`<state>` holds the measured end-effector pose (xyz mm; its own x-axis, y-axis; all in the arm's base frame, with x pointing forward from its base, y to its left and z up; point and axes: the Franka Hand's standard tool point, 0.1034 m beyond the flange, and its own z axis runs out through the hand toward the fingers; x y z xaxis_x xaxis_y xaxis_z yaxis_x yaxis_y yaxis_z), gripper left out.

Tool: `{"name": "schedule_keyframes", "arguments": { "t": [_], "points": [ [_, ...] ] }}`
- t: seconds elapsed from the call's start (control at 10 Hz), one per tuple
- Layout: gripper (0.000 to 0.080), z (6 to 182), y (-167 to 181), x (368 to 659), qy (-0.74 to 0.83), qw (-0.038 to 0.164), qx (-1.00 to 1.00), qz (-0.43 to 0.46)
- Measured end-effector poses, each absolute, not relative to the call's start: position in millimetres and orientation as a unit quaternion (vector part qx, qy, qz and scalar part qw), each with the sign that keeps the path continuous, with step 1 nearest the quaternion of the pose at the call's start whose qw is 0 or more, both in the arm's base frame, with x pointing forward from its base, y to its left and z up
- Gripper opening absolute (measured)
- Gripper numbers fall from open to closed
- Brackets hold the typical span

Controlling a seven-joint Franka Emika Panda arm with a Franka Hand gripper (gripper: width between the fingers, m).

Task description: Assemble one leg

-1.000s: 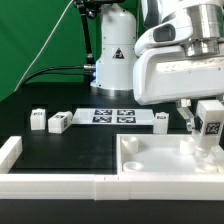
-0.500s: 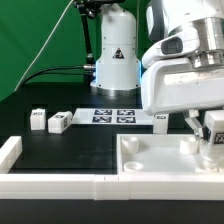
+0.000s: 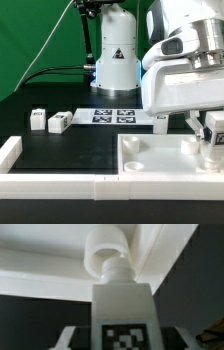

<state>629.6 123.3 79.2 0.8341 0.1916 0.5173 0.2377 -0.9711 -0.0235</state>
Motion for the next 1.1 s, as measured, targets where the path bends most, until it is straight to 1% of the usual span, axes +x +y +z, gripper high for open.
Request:
{"name": "schedule_keyframes", "arguments": {
  "t": [0.3,0.8,1.1],
  "points": [
    [0.0287,76.7,121,626,-0.113,0.042,-0.958,-0.261],
    [0.0287,63.4,120,620,-0.112,0.042,-0.959,-0.258],
    [0.0298,62.5,120,620,-0.112,0.042,-0.958,-0.259]
  ]
}}
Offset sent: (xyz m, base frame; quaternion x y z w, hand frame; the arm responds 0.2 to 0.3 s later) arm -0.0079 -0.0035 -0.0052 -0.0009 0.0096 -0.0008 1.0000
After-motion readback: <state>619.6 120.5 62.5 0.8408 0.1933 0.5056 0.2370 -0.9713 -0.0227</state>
